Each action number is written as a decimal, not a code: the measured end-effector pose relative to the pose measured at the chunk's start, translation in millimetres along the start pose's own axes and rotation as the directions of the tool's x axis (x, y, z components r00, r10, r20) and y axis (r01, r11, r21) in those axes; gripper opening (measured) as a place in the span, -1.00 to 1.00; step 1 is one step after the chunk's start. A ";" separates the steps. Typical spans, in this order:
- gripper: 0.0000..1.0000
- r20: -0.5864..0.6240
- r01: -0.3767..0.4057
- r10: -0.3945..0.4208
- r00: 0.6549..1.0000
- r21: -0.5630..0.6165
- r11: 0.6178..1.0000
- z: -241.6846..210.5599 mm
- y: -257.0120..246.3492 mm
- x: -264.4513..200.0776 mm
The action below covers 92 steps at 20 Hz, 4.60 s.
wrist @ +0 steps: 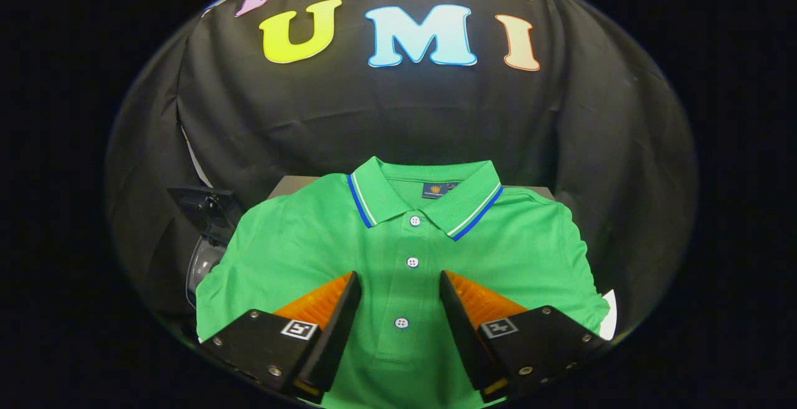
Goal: Put the clothes into the washing machine and then close the washing machine lid.
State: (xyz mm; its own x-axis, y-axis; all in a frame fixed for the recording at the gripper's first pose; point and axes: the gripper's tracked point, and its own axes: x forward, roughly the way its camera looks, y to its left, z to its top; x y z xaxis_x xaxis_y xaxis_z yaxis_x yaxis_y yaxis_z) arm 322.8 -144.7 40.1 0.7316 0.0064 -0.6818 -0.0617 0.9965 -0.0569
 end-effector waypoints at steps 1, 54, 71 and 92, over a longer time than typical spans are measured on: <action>0.48 -0.004 -0.006 0.006 1.000 -0.009 1.000 -2.0 2.9 0.6; -1.00 0.585 -0.362 0.251 0.771 0.079 0.929 115.8 234.8 -158.8; -1.00 0.547 -0.447 0.364 0.753 0.021 0.894 91.8 357.5 -138.3; -1.00 0.332 -0.398 0.364 0.870 0.038 0.916 -19.8 419.3 -11.0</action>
State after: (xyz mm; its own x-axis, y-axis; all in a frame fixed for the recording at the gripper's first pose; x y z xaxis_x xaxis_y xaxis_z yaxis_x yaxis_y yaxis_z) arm 275.4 271.3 9.3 0.8394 0.3963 -0.3720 -0.3218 0.9139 0.2475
